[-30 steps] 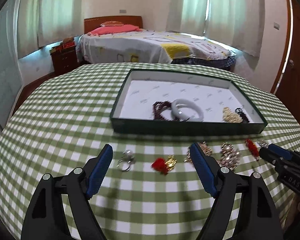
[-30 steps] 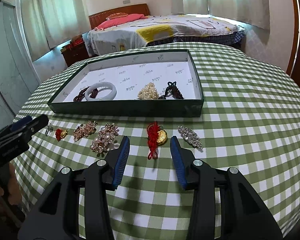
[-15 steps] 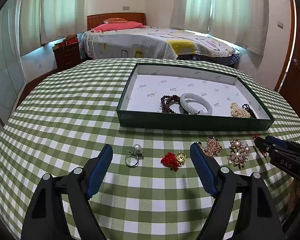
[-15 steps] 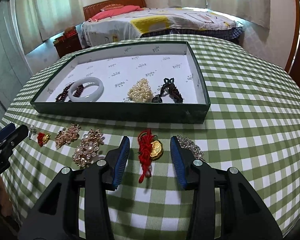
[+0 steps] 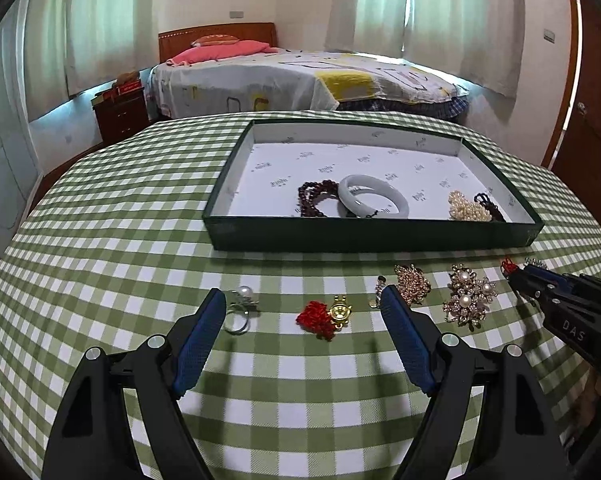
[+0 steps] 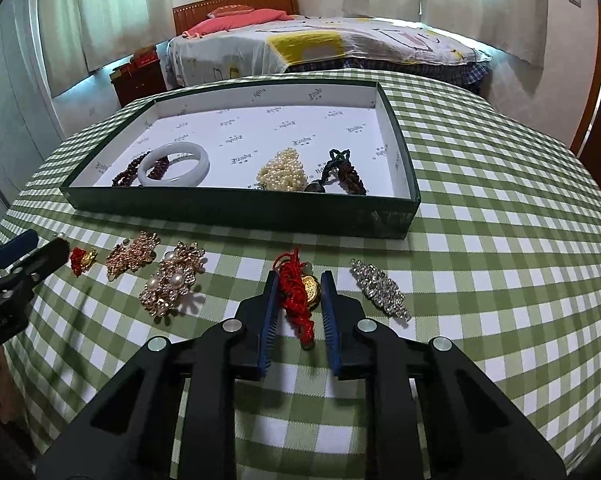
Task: Organize jewelry
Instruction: 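Grasp the red tassel charm with the right tool while the left tool approaches the red flower brooch, then grasp the red flower brooch with the left tool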
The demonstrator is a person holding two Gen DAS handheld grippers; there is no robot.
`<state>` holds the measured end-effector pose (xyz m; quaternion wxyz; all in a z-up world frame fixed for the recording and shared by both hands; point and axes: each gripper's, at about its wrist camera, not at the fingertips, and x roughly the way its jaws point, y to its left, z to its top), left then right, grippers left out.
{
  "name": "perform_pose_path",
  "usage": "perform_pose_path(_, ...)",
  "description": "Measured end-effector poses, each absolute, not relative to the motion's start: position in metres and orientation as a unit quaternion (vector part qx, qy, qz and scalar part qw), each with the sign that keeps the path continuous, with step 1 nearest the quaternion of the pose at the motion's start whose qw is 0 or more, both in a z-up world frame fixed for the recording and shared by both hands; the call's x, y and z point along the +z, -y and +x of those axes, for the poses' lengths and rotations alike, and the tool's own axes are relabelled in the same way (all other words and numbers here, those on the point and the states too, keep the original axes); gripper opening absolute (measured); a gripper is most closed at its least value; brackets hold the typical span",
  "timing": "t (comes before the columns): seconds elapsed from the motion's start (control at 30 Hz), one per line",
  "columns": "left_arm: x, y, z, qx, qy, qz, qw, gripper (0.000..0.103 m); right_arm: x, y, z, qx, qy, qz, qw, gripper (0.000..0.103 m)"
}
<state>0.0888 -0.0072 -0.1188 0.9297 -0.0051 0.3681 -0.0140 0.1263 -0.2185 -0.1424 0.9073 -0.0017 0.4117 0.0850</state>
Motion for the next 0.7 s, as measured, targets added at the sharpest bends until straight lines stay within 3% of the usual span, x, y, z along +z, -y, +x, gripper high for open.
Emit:
perform_pose_path(0.23,-0.129,0.008,0.097,-0.031,-0.39,-0.011,0.92,0.054,-0.141,0.221,0.123,0.089,-0.41,0.004,0.908,0.02)
perform_pose_path(0.57,-0.134,0.01,0.1,-0.035,-0.408,-0.003,0.912,0.052,-0.141,0.222,0.123,0.091,-0.409,0.007,0.908,0.021)
perform_pose_path(0.7,-0.134,0.01,0.1,-0.028,-0.407,0.004,0.913,0.042,-0.141,0.221,0.122,0.091,-0.407,0.008,0.909,0.021)
